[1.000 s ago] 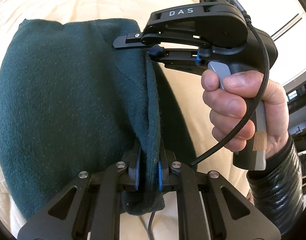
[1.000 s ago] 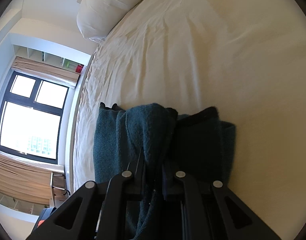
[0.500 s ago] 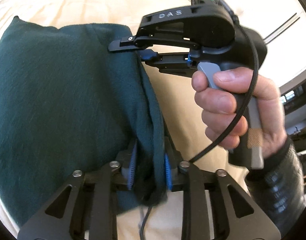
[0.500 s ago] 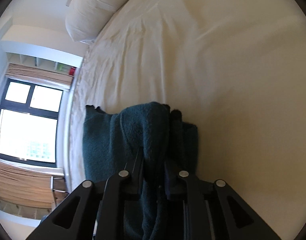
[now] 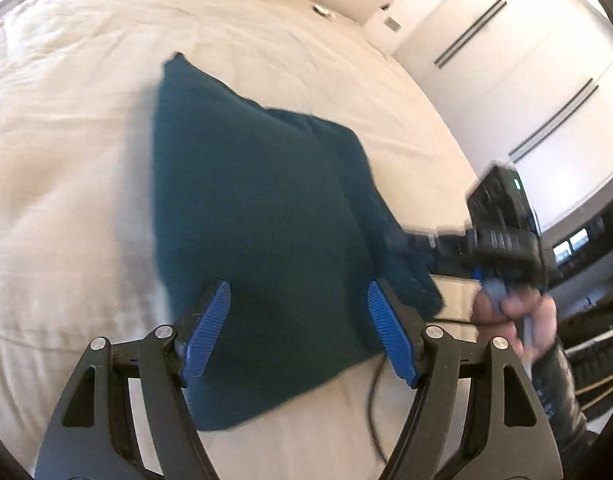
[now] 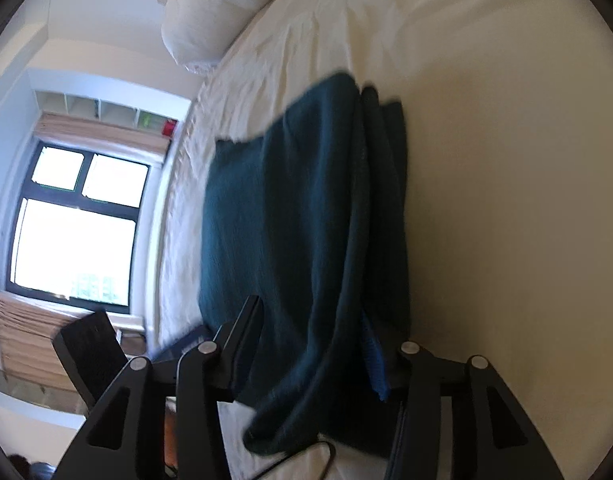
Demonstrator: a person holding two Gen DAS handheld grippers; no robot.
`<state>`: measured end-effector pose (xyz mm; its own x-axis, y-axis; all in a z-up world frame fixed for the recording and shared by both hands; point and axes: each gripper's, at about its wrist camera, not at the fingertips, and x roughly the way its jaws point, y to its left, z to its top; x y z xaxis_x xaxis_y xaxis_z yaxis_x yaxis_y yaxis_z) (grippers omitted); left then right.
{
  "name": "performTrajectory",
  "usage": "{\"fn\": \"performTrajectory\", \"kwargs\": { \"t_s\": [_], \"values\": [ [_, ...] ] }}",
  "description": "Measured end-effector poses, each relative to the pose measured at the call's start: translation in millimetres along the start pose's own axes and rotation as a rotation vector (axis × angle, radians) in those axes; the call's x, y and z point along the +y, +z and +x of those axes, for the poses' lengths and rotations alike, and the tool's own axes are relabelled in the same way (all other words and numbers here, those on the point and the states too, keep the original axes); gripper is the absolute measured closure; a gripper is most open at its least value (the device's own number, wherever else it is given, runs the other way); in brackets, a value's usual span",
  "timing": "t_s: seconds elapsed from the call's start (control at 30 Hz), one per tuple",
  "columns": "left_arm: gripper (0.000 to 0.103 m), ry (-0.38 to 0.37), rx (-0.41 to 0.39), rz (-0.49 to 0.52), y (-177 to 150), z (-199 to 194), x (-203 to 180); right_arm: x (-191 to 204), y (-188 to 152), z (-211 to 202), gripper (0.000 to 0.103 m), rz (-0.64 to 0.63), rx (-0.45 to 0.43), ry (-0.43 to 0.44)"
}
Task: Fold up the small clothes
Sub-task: 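Release the sweater with both grippers onto the bed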
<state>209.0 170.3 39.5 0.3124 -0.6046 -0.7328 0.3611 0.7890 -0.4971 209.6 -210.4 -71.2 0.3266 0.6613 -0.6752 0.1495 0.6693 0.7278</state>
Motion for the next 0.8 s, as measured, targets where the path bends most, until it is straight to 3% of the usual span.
{"fn": "performTrajectory", "kwargs": {
  "t_s": [0.13,0.2,0.33,0.53,0.7,0.8],
  "values": [
    [0.033,-0.003,0.001,0.003,4,-7,16,7,-22,1,0.066,-0.047,0.019,-0.087],
    [0.033,0.004,0.004,0.018,-1,0,14,8,-29,-1,0.083,-0.065,0.009,-0.119],
    [0.033,0.003,0.005,0.016,2,-3,17,3,-37,-21,0.091,-0.056,-0.039,-0.154],
    [0.033,0.015,0.043,0.038,-5,15,11,-53,-49,-24,0.093,0.135,-0.099,-0.005],
    [0.033,0.015,0.028,0.047,-7,11,16,-44,-68,-33,0.092,0.152,-0.162,0.047],
    [0.033,0.028,0.035,0.071,-12,11,13,-62,-69,-27,0.093,0.218,-0.149,0.073]
  ]
}}
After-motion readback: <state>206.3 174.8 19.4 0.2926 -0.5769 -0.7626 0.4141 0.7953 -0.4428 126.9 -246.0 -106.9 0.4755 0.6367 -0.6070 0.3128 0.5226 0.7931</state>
